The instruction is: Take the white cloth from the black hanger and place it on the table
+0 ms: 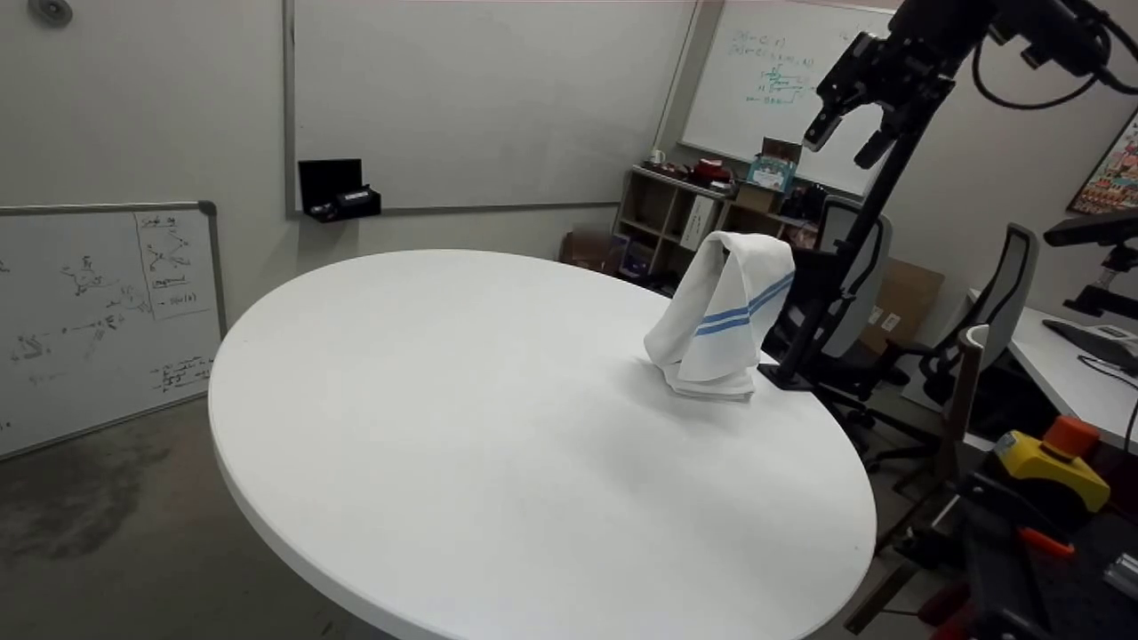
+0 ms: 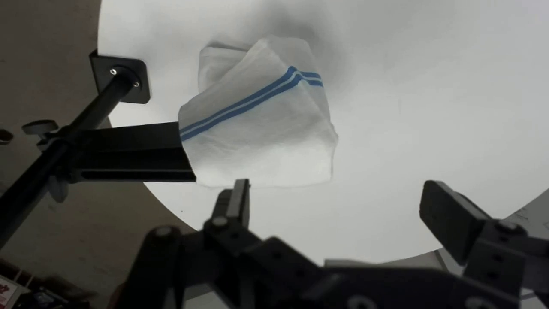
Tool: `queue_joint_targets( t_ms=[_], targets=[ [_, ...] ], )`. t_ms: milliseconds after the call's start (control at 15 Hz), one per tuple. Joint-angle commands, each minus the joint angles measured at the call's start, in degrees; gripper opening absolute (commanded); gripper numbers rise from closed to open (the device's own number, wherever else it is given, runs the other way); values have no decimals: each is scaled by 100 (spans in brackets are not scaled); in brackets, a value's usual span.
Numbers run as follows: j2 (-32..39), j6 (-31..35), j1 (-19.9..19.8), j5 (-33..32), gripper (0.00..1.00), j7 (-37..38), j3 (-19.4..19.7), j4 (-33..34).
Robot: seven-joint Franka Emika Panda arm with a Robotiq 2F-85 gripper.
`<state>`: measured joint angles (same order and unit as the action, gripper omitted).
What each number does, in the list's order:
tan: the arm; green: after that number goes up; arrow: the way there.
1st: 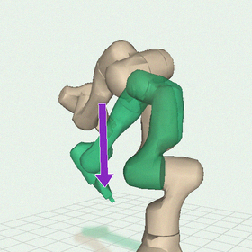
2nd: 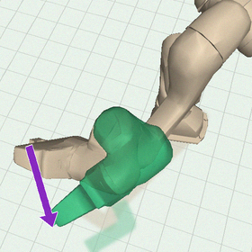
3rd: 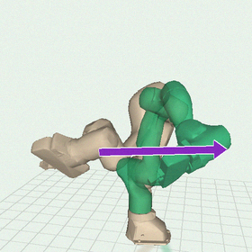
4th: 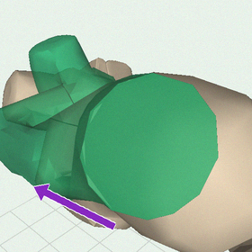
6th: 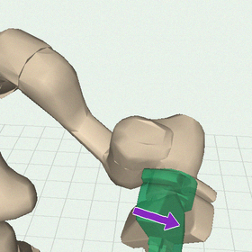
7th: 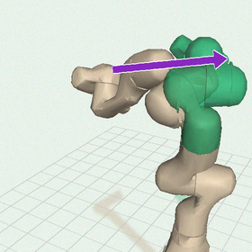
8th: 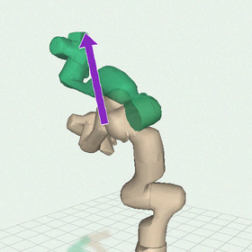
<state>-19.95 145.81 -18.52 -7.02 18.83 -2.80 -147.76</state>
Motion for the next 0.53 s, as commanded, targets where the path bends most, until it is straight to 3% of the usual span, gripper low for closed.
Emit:
queue_joint_targets(
  t_ms=[0,467],
  targets=[
    [807,239,28,-338,100,243,158,555],
    [1879,576,202,-824,100,253,560,1224]
  ],
)
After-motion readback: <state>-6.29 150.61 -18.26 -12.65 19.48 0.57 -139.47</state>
